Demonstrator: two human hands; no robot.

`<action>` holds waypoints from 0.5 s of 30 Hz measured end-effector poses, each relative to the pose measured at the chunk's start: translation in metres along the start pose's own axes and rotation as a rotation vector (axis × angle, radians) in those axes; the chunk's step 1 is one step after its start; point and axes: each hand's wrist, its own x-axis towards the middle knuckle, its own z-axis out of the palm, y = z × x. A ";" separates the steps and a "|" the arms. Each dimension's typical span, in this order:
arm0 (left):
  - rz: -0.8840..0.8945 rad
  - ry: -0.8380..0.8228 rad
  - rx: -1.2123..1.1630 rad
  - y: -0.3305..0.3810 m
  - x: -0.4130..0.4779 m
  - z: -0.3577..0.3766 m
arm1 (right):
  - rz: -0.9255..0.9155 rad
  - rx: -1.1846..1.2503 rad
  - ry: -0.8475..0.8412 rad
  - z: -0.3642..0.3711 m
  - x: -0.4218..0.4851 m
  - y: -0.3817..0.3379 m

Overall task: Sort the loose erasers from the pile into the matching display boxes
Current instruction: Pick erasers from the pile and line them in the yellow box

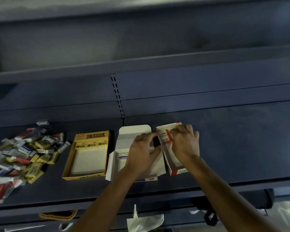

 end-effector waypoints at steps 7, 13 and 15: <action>-0.012 0.062 0.049 -0.044 -0.020 -0.044 | -0.036 0.167 0.137 0.004 -0.002 -0.073; 0.008 0.135 0.094 -0.077 -0.036 -0.082 | -0.163 0.277 0.163 0.003 -0.004 -0.141; -0.009 0.130 0.122 -0.090 -0.040 -0.091 | -0.205 0.311 0.104 0.006 -0.006 -0.160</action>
